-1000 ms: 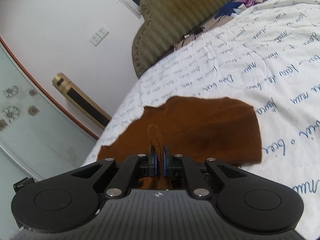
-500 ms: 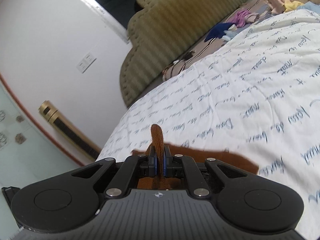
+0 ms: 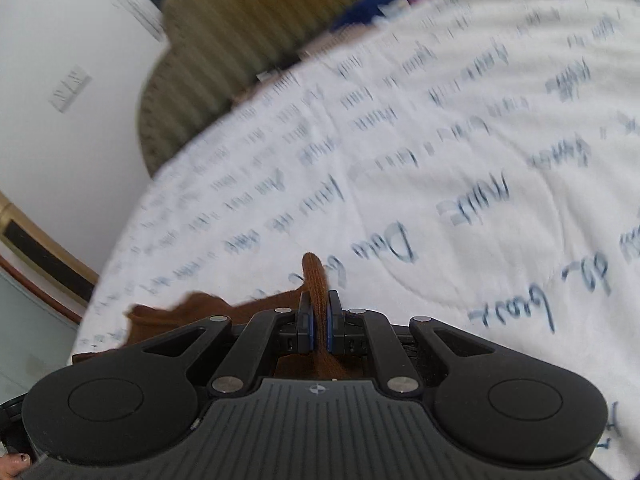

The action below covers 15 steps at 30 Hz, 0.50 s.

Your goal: Fold small clothes

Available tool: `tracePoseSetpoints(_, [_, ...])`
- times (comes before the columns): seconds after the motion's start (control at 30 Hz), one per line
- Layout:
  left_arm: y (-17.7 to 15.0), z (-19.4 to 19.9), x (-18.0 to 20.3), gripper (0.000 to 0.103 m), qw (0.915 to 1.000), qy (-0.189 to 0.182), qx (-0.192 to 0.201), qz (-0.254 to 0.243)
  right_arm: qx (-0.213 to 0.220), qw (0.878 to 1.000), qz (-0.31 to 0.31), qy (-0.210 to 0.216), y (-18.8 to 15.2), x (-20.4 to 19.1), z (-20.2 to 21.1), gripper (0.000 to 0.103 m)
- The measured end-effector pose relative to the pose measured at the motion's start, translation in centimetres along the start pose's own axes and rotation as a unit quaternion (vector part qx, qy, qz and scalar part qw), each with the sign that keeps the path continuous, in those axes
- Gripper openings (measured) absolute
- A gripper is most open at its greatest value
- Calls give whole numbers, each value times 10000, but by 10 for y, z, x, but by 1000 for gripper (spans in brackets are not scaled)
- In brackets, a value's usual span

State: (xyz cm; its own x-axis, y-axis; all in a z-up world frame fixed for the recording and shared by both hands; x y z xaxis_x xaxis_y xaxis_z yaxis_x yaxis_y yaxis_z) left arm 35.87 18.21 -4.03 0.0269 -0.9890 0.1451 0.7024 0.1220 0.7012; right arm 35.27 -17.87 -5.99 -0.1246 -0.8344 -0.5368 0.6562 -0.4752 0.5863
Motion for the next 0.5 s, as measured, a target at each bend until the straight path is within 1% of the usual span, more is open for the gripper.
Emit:
tracePoseSetpoints(0.03, [2, 0, 0, 5, 10000, 24, -10, -10, -55, 10000, -59, 43, 0, 0, 0, 12])
tracePoseSetpoints(0.1, [4, -5, 0, 7, 9998, 111, -167, -91, -62, 10000, -3, -39, 3, -2, 0, 12])
tracePoseSetpoints(0.17, [4, -6, 1, 7, 9994, 194, -225, -160, -230, 9996, -9, -141, 4, -1, -5, 11])
tracePoseSetpoints(0.23, [4, -2, 4, 7, 9990, 268, -252, -257, -295, 9994, -132, -119, 7, -1, -3, 16])
tracePoseSetpoints(0.27, [5, 3, 4, 7, 9991, 275, -218, -258, -234, 9995, -127, -163, 10, -3, 2, 27])
tracePoseSetpoints(0.3, [6, 10, 5, 7, 9991, 262, -152, -288, -69, 9996, -62, -273, 15, -5, 11, 40])
tracePoseSetpoints(0.33, [8, 17, 3, 7, 9990, 313, -98, -311, 138, 9993, 57, -331, 19, -9, 22, 44])
tracePoseSetpoints(0.4, [12, 29, -3, 7, 9988, 401, -15, -271, 438, 9981, 341, -257, 25, -19, 45, 45])
tracePoseSetpoints(0.43, [13, 37, -7, 7, 9990, 387, 44, -221, 523, 9975, 434, -203, 26, -24, 54, 45])
tracePoseSetpoints(0.5, [14, 52, -13, 7, 9992, 365, 138, -98, 623, 9959, 649, 45, 23, -38, 74, 45])
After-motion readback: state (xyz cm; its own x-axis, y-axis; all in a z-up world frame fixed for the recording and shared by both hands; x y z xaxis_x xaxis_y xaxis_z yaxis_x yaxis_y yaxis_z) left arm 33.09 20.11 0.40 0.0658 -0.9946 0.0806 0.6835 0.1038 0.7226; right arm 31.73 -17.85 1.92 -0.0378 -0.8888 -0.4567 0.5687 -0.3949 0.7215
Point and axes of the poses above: each gripper's, at about its wrist camera, not at the fingertips, and z roughly against the way its jaws point, x to its right, y to its top, the point moved 9 cm from there along -z, roughly the way its jaws point, and after that the axes turned 5 degrees about -y, right-handed, at the moved point
